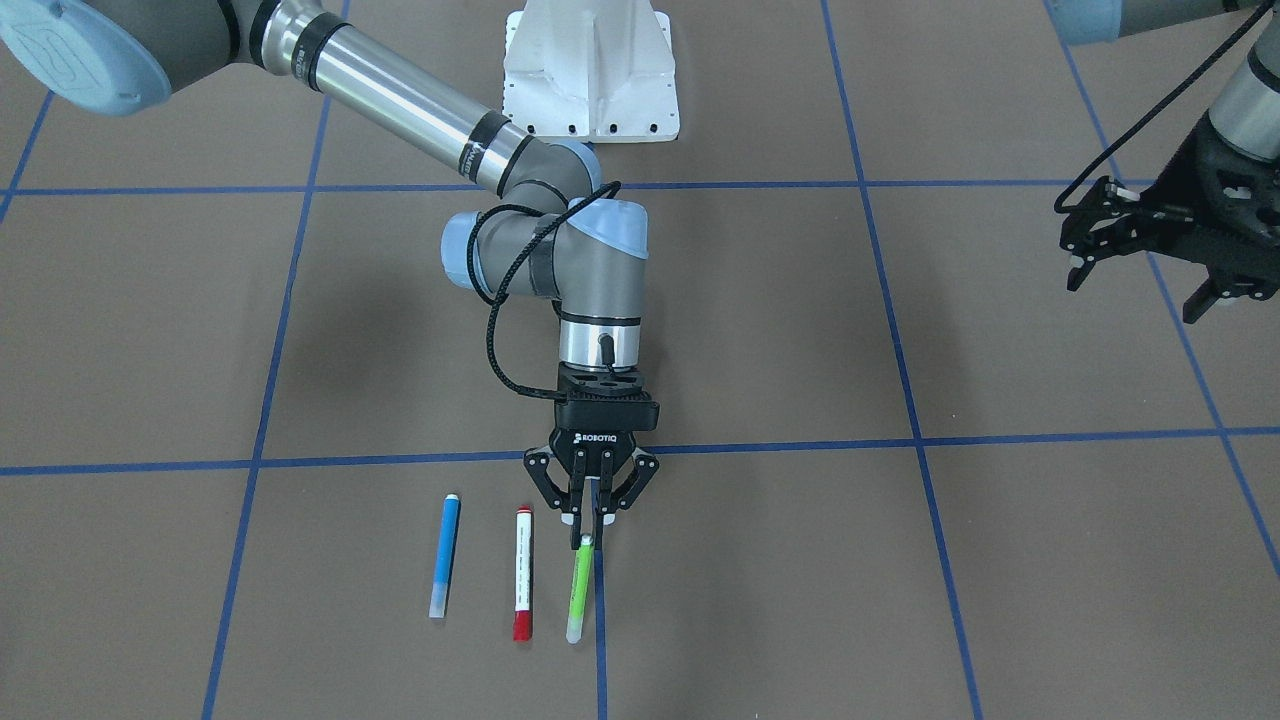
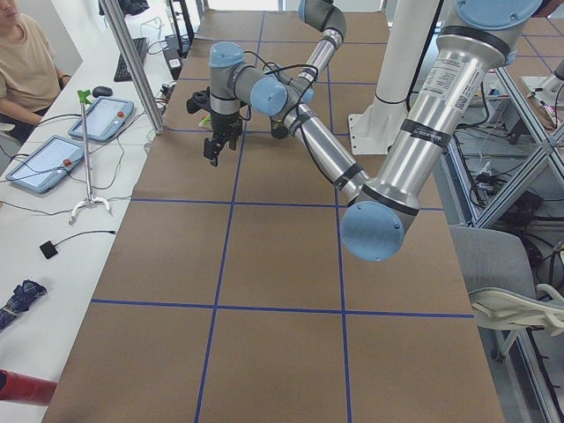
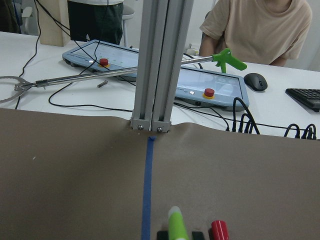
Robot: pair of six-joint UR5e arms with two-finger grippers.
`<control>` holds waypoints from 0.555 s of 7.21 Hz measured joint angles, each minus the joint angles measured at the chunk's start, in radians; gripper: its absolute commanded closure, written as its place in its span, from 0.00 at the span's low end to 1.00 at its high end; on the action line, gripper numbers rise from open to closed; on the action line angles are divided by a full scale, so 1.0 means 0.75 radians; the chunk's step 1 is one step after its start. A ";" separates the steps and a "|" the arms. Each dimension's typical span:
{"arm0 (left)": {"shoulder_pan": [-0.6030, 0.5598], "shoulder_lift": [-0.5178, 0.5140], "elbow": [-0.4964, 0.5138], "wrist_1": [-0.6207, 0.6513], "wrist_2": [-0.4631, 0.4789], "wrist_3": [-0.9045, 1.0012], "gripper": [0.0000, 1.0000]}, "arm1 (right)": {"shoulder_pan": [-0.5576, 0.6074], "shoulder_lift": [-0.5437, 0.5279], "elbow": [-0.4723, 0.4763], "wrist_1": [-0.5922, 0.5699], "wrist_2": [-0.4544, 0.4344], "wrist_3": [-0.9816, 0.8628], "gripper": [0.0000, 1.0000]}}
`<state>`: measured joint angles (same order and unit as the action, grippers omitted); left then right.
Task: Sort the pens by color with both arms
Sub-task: 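Carry the green pen beside the red-capped marker and lower it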
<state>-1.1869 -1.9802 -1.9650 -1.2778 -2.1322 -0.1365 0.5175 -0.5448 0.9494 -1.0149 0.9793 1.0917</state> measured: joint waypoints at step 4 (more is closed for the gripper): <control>0.000 -0.006 0.006 0.000 0.000 0.000 0.00 | -0.013 -0.004 0.004 0.001 0.012 -0.001 0.02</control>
<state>-1.1868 -1.9844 -1.9607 -1.2778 -2.1322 -0.1365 0.5079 -0.5481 0.9525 -1.0140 0.9880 1.0911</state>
